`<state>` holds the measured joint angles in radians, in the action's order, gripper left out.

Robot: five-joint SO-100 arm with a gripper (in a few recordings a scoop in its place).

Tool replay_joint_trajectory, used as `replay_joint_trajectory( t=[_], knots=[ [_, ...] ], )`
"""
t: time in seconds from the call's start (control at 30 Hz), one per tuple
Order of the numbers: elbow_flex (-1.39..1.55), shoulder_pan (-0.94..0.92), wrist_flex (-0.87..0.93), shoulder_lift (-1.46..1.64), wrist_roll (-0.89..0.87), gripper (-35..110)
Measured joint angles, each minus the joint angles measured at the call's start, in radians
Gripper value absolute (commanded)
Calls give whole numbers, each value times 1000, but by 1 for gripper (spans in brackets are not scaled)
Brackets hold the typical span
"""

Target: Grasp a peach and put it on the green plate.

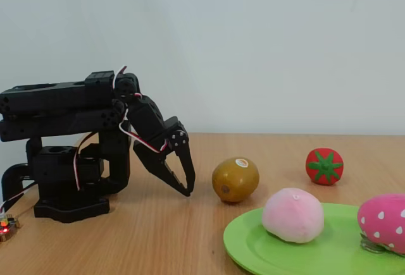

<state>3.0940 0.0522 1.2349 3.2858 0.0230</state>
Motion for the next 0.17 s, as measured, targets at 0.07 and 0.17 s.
replay_joint_trajectory(
  t=[0.07, 0.17],
  knots=[
    [0, 0, 0, 0, 0, -8],
    [0, 0, 0, 0, 0, -8]
  ],
)
